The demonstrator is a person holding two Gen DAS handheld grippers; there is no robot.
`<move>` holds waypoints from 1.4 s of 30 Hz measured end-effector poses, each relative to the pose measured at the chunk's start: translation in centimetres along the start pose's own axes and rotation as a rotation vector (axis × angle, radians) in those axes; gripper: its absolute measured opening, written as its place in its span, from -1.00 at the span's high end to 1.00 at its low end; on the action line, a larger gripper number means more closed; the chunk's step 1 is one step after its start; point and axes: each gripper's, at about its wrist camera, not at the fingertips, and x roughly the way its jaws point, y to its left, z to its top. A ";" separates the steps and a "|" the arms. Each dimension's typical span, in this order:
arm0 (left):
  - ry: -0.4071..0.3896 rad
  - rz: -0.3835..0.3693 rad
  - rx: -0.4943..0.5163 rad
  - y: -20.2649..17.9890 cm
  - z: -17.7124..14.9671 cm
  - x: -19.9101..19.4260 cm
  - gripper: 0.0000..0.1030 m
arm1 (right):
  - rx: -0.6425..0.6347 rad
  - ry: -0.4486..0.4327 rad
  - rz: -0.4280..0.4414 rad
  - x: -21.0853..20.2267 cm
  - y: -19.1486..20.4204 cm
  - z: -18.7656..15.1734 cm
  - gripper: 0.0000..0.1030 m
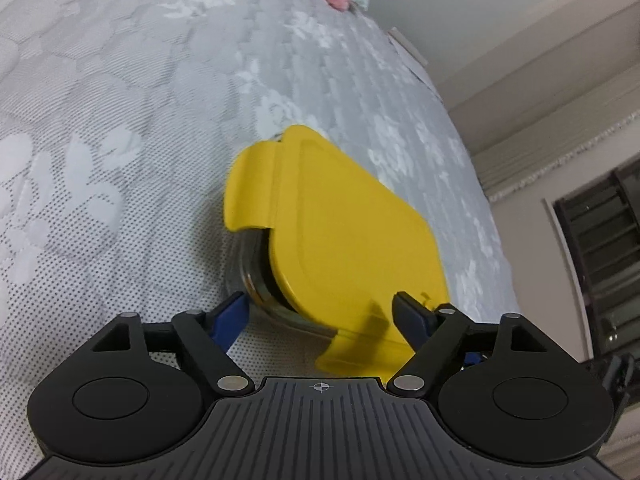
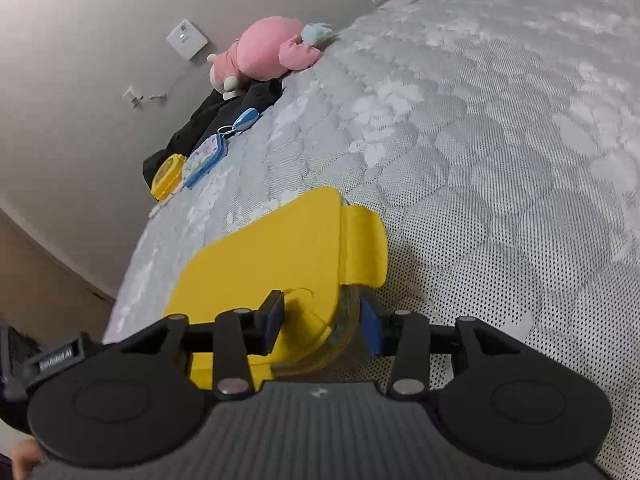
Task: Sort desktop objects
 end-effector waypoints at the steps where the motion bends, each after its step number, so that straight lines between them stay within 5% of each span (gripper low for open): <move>1: 0.002 -0.009 -0.001 0.0 0.0 -0.1 -0.65 | 0.009 0.002 0.004 -0.1 -0.2 0.1 0.13; 6: 0.040 -0.070 0.000 -0.5 -0.3 0.1 -0.67 | 0.006 -0.012 -0.006 -0.2 -0.6 0.4 0.13; 10: 0.022 -0.047 -0.032 0.3 0.5 -0.4 -0.67 | 0.038 -0.009 0.002 -0.2 -0.9 0.3 0.05; 14: -0.123 0.059 -0.118 3.1 1.9 -3.3 -0.71 | 0.070 -0.019 0.012 -0.3 -1.3 0.2 0.06; 17: -0.119 0.141 -0.135 4.2 2.1 -3.3 -0.70 | 0.056 -0.010 0.019 0.0 -1.1 0.1 0.13; 25: -0.033 -0.111 -0.168 3.3 2.0 -0.5 -0.66 | 0.153 0.028 0.087 0.7 -2.1 -0.1 0.02; 29: -0.053 -0.079 -0.143 3.0 2.0 0.3 -0.46 | 0.238 0.043 0.121 1.1 -3.1 -0.2 0.14; 32: -0.064 -0.064 -0.131 2.9 1.8 -0.4 -0.23 | 0.170 0.037 0.083 0.8 -2.1 0.0 0.17; 42: -0.047 -0.030 -0.068 0.9 -1.2 -2.2 -0.23 | 0.136 0.035 0.039 -1.7 -2.0 -0.8 0.27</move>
